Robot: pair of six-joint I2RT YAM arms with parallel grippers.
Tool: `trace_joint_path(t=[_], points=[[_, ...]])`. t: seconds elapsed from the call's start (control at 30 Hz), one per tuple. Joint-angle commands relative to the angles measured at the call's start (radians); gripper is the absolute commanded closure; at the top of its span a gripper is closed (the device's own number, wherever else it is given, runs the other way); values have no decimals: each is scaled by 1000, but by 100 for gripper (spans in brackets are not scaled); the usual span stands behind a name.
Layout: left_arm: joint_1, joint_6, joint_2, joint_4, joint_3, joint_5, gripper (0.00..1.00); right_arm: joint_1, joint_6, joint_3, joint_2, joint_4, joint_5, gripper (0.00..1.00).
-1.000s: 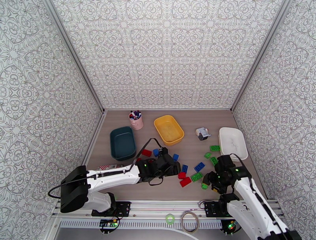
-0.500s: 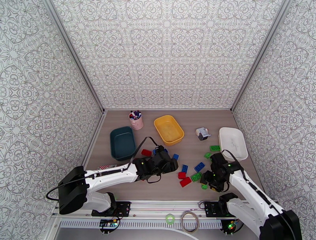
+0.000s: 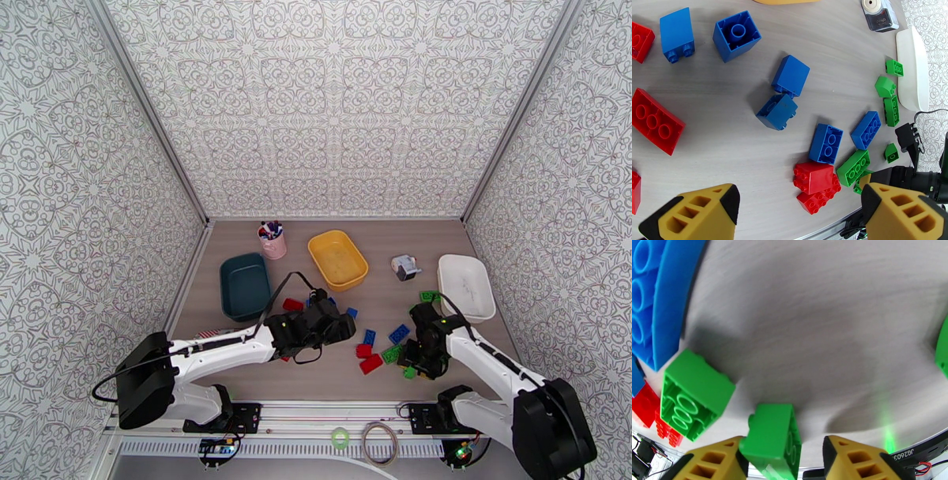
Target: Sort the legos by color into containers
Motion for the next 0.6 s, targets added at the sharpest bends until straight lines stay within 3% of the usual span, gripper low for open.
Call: trace_joint_path(t=[0.0, 0.13, 0.57], points=[[10, -8, 10, -3, 8, 18, 14, 16, 17, 39, 15, 21, 38, 46], [10, -8, 12, -6, 15, 13, 14, 20, 17, 59, 53, 33, 33, 46], [12, -18, -11, -44, 14, -13, 16, 44, 52, 67, 75, -43, 53, 65]])
